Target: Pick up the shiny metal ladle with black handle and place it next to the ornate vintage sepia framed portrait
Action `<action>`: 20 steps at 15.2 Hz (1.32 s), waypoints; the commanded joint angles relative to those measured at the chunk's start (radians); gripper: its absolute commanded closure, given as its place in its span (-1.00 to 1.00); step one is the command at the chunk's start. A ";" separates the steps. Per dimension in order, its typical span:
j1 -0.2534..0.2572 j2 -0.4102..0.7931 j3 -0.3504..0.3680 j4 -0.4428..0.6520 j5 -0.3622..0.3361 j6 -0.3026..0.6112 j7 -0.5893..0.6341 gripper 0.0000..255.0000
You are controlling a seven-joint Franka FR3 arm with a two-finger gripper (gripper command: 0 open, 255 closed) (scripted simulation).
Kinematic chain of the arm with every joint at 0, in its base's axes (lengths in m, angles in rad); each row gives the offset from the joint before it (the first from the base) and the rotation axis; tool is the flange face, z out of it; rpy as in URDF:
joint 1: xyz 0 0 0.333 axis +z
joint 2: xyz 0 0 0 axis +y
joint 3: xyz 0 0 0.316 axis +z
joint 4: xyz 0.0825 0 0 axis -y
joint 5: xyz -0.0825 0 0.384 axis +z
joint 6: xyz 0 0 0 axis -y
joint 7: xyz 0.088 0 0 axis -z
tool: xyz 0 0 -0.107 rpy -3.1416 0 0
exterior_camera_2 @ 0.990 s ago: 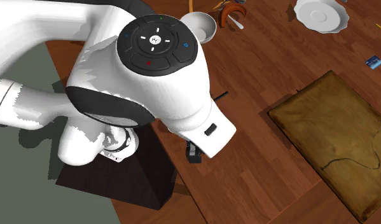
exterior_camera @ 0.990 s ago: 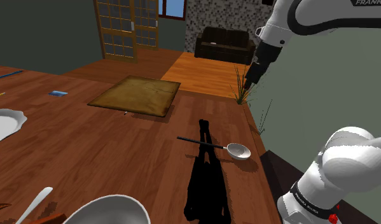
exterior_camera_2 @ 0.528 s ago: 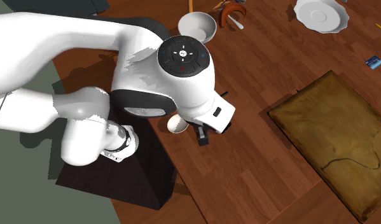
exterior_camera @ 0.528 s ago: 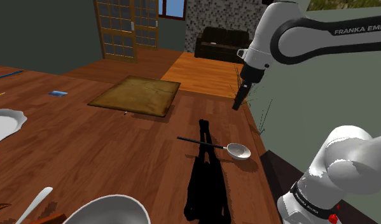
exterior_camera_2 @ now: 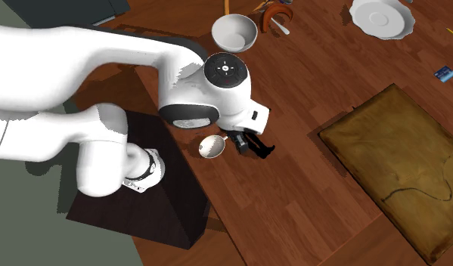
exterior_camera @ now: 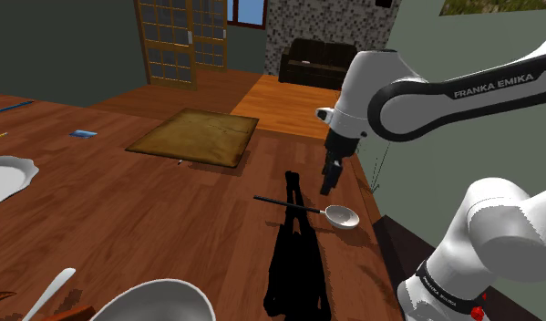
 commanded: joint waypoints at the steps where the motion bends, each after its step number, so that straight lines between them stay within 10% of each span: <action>1: 0.033 0.034 0.011 -0.037 0.013 0.062 -0.029 -1.00; 18: 0.069 0.162 0.030 -0.110 0.034 0.254 -0.055 -1.00; 19: 0.068 0.163 0.030 -0.110 0.034 0.255 -0.055 1.00; 20: 0.068 0.163 0.030 -0.110 0.034 0.254 -0.055 1.00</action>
